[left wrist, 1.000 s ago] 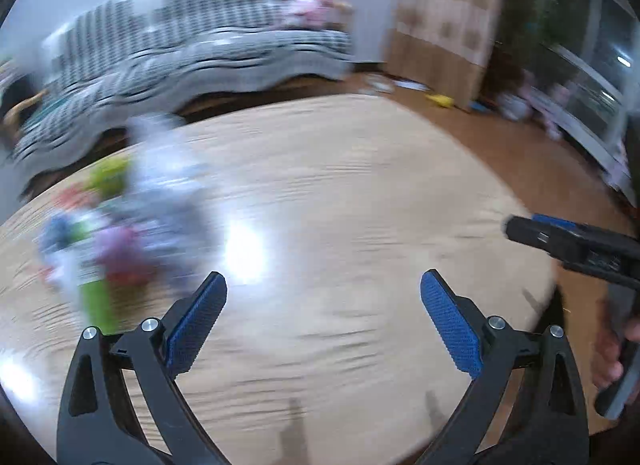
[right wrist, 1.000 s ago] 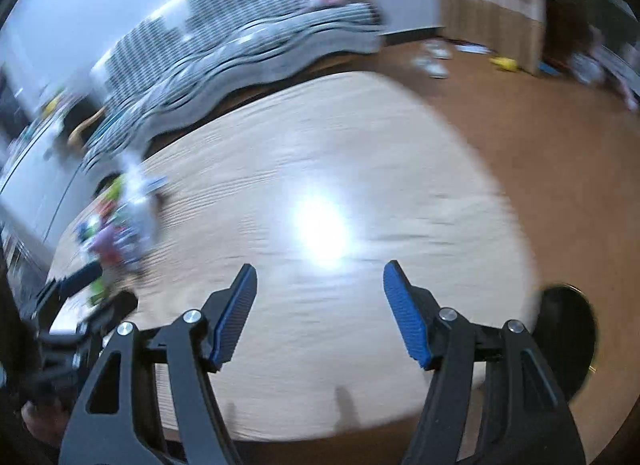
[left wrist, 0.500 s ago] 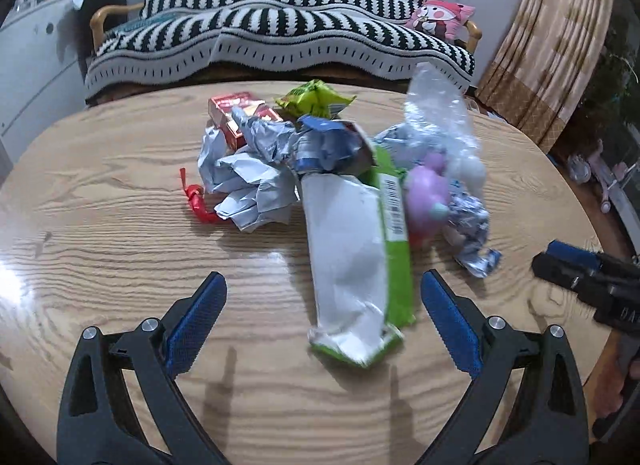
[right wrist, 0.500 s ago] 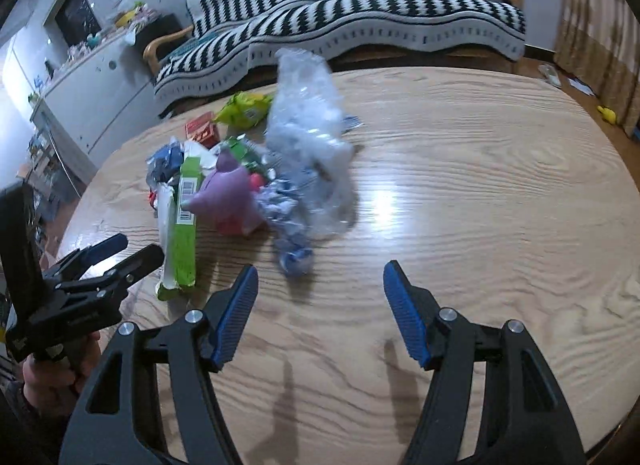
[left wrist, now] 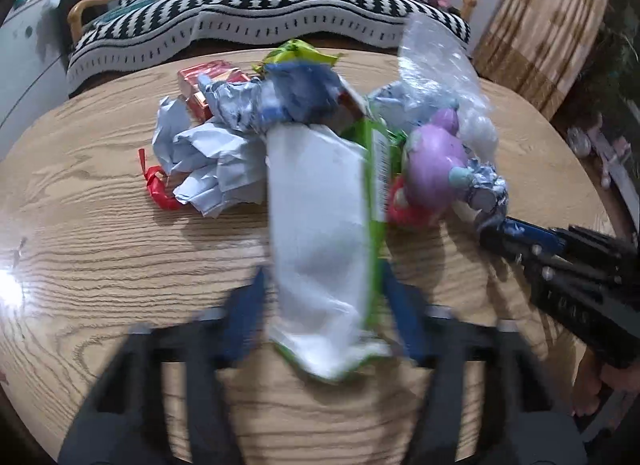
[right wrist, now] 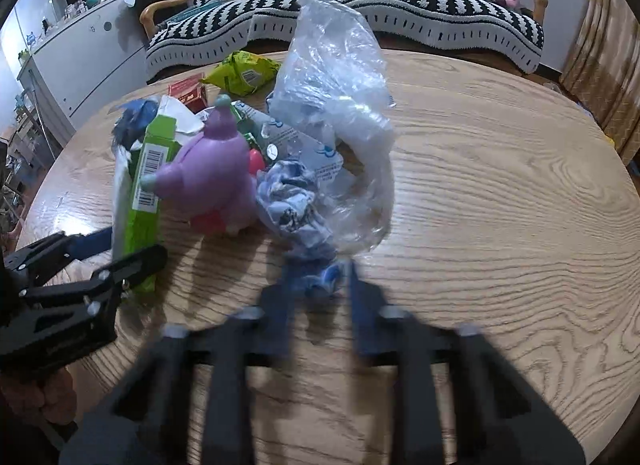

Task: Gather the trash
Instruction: 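Grasp the green-white box with the left gripper while the right grasps crumpled foil, then carry box and foil over the bin and open both grippers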

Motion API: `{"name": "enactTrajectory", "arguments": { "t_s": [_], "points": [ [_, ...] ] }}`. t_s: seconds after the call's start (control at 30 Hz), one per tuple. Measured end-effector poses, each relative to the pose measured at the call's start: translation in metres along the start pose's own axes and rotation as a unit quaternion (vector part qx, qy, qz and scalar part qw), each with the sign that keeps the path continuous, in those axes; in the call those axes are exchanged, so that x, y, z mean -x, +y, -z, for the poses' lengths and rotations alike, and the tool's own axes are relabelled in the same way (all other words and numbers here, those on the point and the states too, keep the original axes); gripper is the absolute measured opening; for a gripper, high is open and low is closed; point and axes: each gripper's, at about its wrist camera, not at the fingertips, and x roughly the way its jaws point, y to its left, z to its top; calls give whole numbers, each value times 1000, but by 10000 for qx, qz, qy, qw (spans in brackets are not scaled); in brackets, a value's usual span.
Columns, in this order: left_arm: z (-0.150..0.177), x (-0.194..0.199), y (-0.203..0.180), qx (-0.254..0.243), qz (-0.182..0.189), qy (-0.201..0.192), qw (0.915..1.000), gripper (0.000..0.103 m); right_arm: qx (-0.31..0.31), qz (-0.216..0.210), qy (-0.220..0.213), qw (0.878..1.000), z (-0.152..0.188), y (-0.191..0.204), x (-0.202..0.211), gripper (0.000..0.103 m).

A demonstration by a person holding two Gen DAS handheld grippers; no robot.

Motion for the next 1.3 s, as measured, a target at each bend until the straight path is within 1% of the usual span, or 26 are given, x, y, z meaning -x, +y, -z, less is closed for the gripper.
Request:
{"name": "enactTrajectory", "arguments": {
  "t_s": [0.03,0.1,0.2,0.33,0.43,0.53,0.63,0.7,0.83,1.0,1.03,1.13,1.2,1.27,1.3],
  "points": [
    [1,3,-1,23,-23,-20,10000,40,-26,-3,-63,10000,0,-1,4,19],
    [1,11,0,102,89,-50,9999,38,-36,-12,-170,9998,0,0,12,18],
    [2,29,-1,163,70,-183,9997,37,-120,-79,-309,9994,3,-8,30,18],
    [2,55,-4,169,63,-443,9989,36,-316,-271,-495,9979,11,-23,59,18],
    [2,70,-9,92,29,-672,9977,36,-343,-261,-657,9969,21,-37,84,18],
    [2,80,-25,-1,115,-797,9968,36,-440,-194,-812,9955,31,-54,108,18],
    [1,82,-47,-132,235,-819,9963,36,-619,-67,-920,9938,47,-83,132,18],
    [-2,80,-69,-282,331,-830,9956,36,-735,17,-958,9927,55,-101,143,18],
    [1,79,-121,-618,624,-863,9924,36,-1141,360,-1025,9875,84,-159,173,18],
    [10,77,-207,-1138,1150,-846,9832,36,-1662,788,-1103,9767,125,-227,206,18],
    [14,75,-231,-1290,1279,-820,9799,36,-1800,890,-1110,9733,137,-244,214,18],
    [26,69,-287,-1660,1510,-752,9716,36,-2132,1224,-1101,9630,171,-288,232,18],
    [36,61,-332,-1913,1791,-616,9631,36,-2426,1430,-1062,9536,199,-321,245,18],
    [44,55,-364,-2096,1965,-546,9563,36,-2662,1576,-1018,9455,221,-348,253,18],
    [51,51,-385,-2232,2069,-505,9512,36,-2766,1650,-991,9415,232,-359,257,18]
  ]
}}
